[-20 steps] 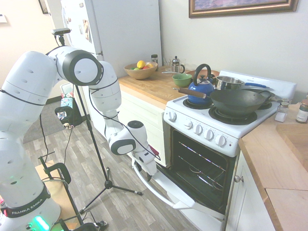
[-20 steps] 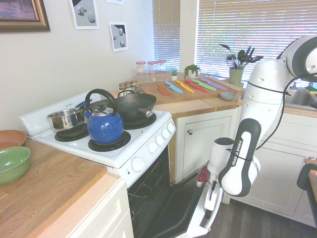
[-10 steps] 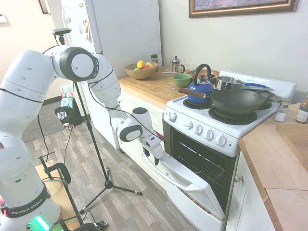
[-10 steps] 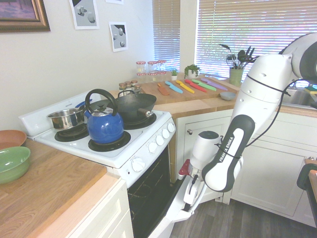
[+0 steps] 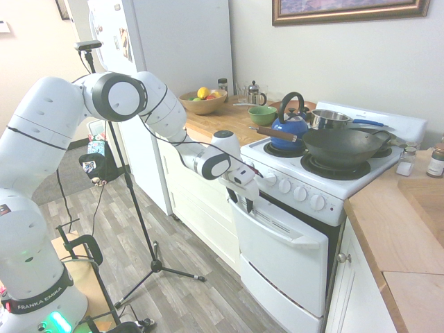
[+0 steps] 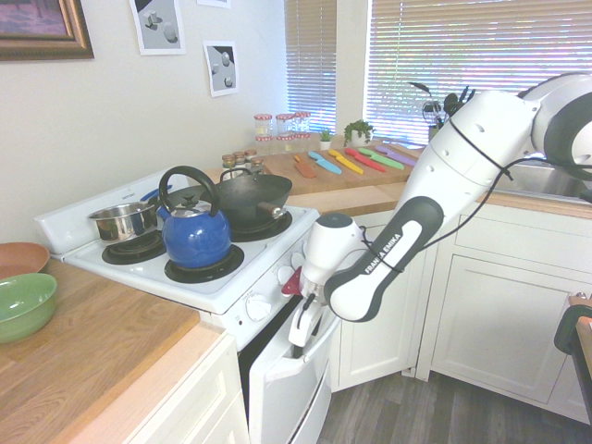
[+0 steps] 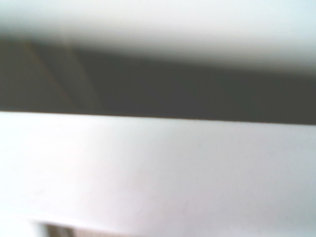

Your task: Close the oven

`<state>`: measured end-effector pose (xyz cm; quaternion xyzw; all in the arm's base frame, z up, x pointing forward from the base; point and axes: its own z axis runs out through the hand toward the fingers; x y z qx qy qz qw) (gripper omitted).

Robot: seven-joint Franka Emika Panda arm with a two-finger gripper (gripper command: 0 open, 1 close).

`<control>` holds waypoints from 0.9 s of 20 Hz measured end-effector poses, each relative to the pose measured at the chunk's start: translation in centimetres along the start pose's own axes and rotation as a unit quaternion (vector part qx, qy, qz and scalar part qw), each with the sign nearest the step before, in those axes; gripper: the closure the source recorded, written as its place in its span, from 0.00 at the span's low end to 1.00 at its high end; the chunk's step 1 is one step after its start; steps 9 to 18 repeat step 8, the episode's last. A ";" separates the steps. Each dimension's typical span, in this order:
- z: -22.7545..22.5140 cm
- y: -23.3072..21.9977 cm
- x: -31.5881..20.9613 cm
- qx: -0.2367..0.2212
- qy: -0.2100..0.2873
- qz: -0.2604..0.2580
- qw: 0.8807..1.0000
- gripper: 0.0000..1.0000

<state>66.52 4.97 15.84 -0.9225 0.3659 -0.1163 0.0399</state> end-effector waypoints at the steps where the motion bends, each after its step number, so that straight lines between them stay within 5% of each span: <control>1: -0.7 -0.5 0.4 0.004 0.004 -0.001 1.000 0.00; 4: -3.9 -1.3 0.4 0.009 0.001 -0.004 1.000 0.00; 8: -8.8 3.7 -0.4 -0.041 -0.049 -0.003 0.998 0.00; 18: -8.8 3.7 -0.4 -0.041 -0.049 -0.003 0.998 0.00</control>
